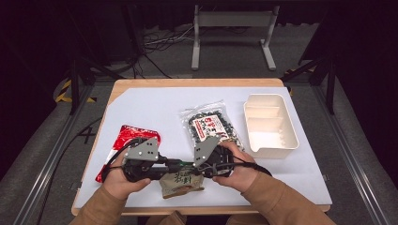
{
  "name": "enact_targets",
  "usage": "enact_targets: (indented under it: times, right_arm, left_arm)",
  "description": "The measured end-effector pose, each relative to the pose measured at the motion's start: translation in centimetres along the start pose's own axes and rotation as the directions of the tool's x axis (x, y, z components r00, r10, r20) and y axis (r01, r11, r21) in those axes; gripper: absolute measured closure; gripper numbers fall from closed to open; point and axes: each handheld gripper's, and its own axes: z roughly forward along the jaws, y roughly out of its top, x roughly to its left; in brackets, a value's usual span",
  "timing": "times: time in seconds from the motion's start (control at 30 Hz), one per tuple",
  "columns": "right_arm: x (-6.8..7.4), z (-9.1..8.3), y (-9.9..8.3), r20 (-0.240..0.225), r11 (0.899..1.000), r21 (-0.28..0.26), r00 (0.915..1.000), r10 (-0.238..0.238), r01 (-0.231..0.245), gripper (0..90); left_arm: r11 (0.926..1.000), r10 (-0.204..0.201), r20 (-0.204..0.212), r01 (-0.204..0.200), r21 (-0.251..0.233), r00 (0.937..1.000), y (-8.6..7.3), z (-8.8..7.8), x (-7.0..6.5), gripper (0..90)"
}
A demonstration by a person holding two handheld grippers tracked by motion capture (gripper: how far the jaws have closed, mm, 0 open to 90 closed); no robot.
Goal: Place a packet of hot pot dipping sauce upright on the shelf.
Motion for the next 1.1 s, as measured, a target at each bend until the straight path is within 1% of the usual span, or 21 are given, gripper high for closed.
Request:
enact_targets:
  times: [0.1, 0.17, 0.23, 0.27, 0.3, 0.33, 0.37, 0.47, 0.5, 0.57, 0.63, 0.7, 0.8, 0.83, 0.87, 0.93, 1.0, 1.1]
  right_arm:
    - [0.0, -0.1, 0.0, 0.001, 1.0, 0.003, 1.0, -0.003, 0.003, 89.3]
    - [-0.1, -0.4, -0.1, 0.005, 1.0, 0.002, 1.0, -0.001, 0.001, 89.4]
    - [-0.2, -0.7, -0.2, 0.005, 1.0, 0.001, 1.0, 0.005, -0.005, 89.4]
    - [-0.2, -0.8, -0.2, 0.01, 1.0, 0.0, 0.9999, 0.003, -0.003, 89.4]
    - [-0.3, -1.0, -0.3, 0.015, 1.0, -0.001, 0.9999, 0.006, -0.006, 89.4]
    - [-0.3, -1.0, -0.3, 0.015, 1.0, -0.001, 0.9999, 0.006, -0.006, 89.4]
    - [-0.3, -1.2, -0.3, 0.021, 1.0, -0.001, 0.9998, 0.007, -0.006, 89.4]
    - [-0.6, -1.9, -0.4, 0.036, 1.0, -0.006, 0.9993, 0.013, -0.013, 89.4]
    - [-0.7, -2.3, -0.5, 0.045, 1.0, -0.007, 0.999, 0.008, -0.008, 89.4]
    - [-0.7, -2.5, -0.6, 0.051, 1.0, -0.006, 0.9986, 0.008, -0.008, 89.3]
    - [-1.0, -3.3, -0.7, 0.064, 1.0, -0.004, 0.9979, 0.014, -0.014, 89.3]
    - [-1.1, -3.5, -0.8, 0.069, 1.0, -0.004, 0.9975, 0.014, -0.014, 89.3]
    - [-1.3, -4.3, -1.0, 0.089, 1.0, -0.005, 0.9958, 0.021, -0.021, 89.3]
    - [-1.5, -4.7, -1.2, 0.1, 1.0, -0.008, 0.9948, 0.022, -0.021, 89.3]
    - [-1.6, -5.0, -1.3, 0.104, 1.0, -0.009, 0.9943, 0.022, -0.021, 89.3]
    - [-1.8, -5.3, -1.4, 0.11, 1.0, -0.011, 0.9937, 0.023, -0.022, 89.3]
    - [-2.1, -5.9, -1.5, 0.121, 1.0, -0.01, 0.9922, 0.028, -0.027, 89.3]
    - [-2.4, -6.7, -1.7, 0.141, 0.999, -0.013, 0.9894, 0.031, -0.03, 89.3]
  left_arm:
    - [1.0, 0.0, -0.014, 0.0, -0.008, 0.9999, 0.0, -0.1, 0.0, 77.3]
    - [0.9997, -0.011, -0.015, 0.011, -0.023, 0.9998, -0.1, -0.2, 0.1, 70.2]
    - [0.9984, -0.021, -0.002, 0.021, -0.052, 0.9998, -0.2, -0.5, 0.2, 64.0]
    - [0.9971, -0.027, -0.005, 0.026, -0.072, 0.9996, -0.3, -0.7, 0.3, 62.0]
    - [0.9962, -0.035, -0.007, 0.034, -0.08, 0.9994, -0.4, -0.9, 0.4, 58.2]
    - [0.9962, -0.035, -0.007, 0.034, -0.08, 0.9994, -0.4, -0.9, 0.4, 55.3]
    - [0.9951, -0.039, -0.015, 0.038, -0.091, 0.9991, -0.5, -1.0, 0.4, 55.3]
    - [0.9939, -0.045, -0.038, 0.041, -0.102, 0.9982, -0.6, -1.3, 0.5, 49.8]
    - [0.9924, -0.047, -0.05, 0.041, -0.116, 0.9976, -0.7, -1.5, 0.6, 48.5]
    - [0.9911, -0.051, -0.053, 0.044, -0.125, 0.9973, -0.8, -1.6, 0.6, 47.7]
    - [0.9887, -0.057, -0.066, 0.047, -0.142, 0.9962, -0.9, -1.8, 0.7, 44.9]
    - [0.9873, -0.061, -0.078, 0.048, -0.152, 0.9951, -1.0, -2.1, 0.7, 44.4]
    - [0.9853, -0.067, -0.099, 0.05, -0.163, 0.9928, -1.2, -2.6, 1.0, 42.8]
    - [0.9842, -0.076, -0.104, 0.057, -0.167, 0.9917, -1.3, -2.7, 1.0, 42.4]
    - [0.9842, -0.076, -0.104, 0.057, -0.167, 0.9917, -1.3, -2.7, 1.0, 42.1]
    - [0.9824, -0.085, -0.118, 0.063, -0.176, 0.9894, -1.5, -2.9, 1.2, 41.8]
    - [0.9816, -0.09, -0.14, 0.064, -0.18, 0.986, -1.7, -3.1, 1.4, 41.6]
    - [0.9801, -0.103, -0.156, 0.074, -0.184, 0.9824, -2.0, -3.3, 1.7, 41.4]
